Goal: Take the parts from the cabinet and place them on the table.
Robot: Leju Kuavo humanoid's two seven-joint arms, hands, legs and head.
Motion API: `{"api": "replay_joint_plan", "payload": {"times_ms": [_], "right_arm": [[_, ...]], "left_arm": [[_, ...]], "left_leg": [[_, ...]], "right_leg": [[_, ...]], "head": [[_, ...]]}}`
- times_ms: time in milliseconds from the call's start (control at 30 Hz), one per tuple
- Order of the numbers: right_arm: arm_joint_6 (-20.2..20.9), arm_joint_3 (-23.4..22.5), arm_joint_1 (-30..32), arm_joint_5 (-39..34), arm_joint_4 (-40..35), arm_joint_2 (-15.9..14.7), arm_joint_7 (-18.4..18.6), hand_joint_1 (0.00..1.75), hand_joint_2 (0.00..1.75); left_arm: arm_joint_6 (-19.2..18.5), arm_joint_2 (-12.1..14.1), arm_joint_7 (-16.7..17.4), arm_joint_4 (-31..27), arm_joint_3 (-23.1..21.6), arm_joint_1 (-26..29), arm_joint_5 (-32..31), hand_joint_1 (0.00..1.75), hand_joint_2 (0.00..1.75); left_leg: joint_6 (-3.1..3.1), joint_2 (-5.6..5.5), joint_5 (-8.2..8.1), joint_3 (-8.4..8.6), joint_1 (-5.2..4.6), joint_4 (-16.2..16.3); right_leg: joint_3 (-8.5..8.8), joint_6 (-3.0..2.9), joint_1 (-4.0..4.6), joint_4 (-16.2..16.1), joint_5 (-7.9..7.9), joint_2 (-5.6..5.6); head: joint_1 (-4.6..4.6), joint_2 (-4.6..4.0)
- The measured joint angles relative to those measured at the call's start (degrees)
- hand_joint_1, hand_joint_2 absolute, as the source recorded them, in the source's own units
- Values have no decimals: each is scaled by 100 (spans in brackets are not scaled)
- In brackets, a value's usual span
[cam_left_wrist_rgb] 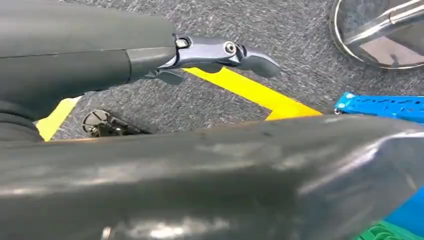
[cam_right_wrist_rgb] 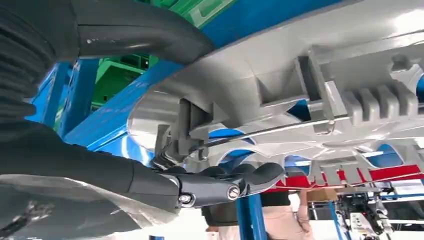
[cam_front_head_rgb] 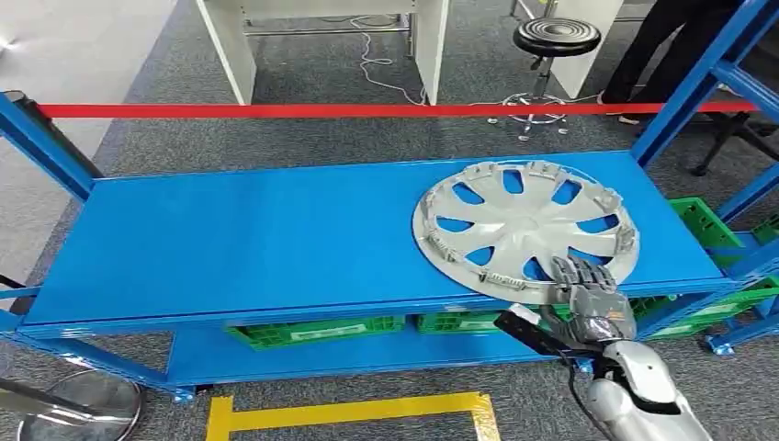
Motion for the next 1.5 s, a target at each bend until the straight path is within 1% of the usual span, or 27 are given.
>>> {"api": "replay_joint_plan", "payload": {"times_ms": [133,167,233,267,433,633,700,767,833,900,967,1000,1033,1267,1300,1333,1500], "right_arm": [[39,9,-28,-26,9,-57,-44,0,175],[89,7,-52,-65,17,-90,-81,0,0],[175,-7,-117,-142,63,-140,-155,0,0],[219,-13,-161,-162,99,-162,-204,0,175],[372,-107,-424,-155,409,-223,-398,0,175],[535,-175,-779,-125,843,-243,-627,0,175],[566,-177,-894,-116,993,-243,-647,0,175],[594,-179,-984,-105,1119,-247,-669,0,175],[614,-186,-1060,-105,1208,-254,-689,0,175],[632,-188,-1124,-101,1285,-254,-704,0,175],[636,-192,-1157,-98,1340,-254,-706,0,175],[636,-192,-1167,-98,1357,-254,-708,0,175],[636,-192,-1181,-98,1373,-254,-710,0,175],[662,-192,-1246,-125,1478,-254,-807,0,175],[662,-192,-1252,-127,1486,-254,-813,82,175],[662,-192,-1259,-129,1497,-254,-820,175,175],[666,-179,-1335,-155,1585,-254,-944,175,175]], "left_arm": [[33,-26,-9,0,0,-9,0,0,0],[35,-35,-9,0,0,-13,0,0,0],[37,-46,-9,0,-2,-22,-2,0,0],[42,-50,-9,0,-2,-27,-4,0,0],[55,-83,-7,0,0,-39,-37,0,0],[55,-125,-7,0,0,-101,-7,0,0],[57,-144,-7,0,0,-132,-2,0,0],[57,-170,-7,0,-2,-156,0,0,0],[57,-190,-7,0,0,-165,2,0,0],[61,-203,-9,0,0,-166,2,0,0],[63,-214,-9,0,0,-166,4,0,0],[64,-216,-7,0,0,-166,4,0,0],[63,-221,-9,0,0,-166,4,0,0],[79,-223,-15,0,0,-162,31,0,0],[79,-223,-18,0,0,-162,42,0,0],[81,-223,-18,0,0,-162,46,0,0],[103,-216,-29,-2,6,-161,70,0,0]], "left_leg": [[0,1,0,0,0,0],[0,2,0,0,0,0],[0,2,0,0,0,0],[0,3,0,0,0,0],[1,8,4,2,0,1],[-4,66,2,2,2,-1],[-8,84,6,1,2,-1],[-7,90,13,3,2,-1],[-15,92,7,2,2,-1],[-20,98,18,1,3,-2],[1,100,41,2,3,-1],[27,100,48,0,3,-1],[15,101,60,-2,4,-1],[21,106,69,-1,4,-1],[23,108,73,-1,4,-1],[23,109,75,-2,4,-1],[24,114,81,-5,4,-1]], "right_leg": [[0,1,0,0,2,2],[-1,1,0,0,3,3],[-1,0,0,0,4,4],[-1,0,0,0,5,5],[-1,4,0,0,12,11],[-10,1,2,-1,36,84],[-24,-6,2,-4,55,91],[-77,-2,2,-10,61,96],[-77,-14,2,-21,52,98],[-76,-9,4,-26,58,103],[-72,-7,3,-34,84,104],[-71,15,4,-39,119,105],[-71,17,4,-40,121,105],[-41,21,4,-49,141,112],[-25,22,4,-49,148,115],[-17,22,4,-49,150,117],[-7,20,4,-50,160,122]], "head": [[2,0],[2,0],[2,0],[0,0],[0,0],[2,0],[2,0],[0,0],[0,0],[2,0],[0,0],[2,0],[2,0],[2,0],[2,0],[2,0],[2,0]]}}
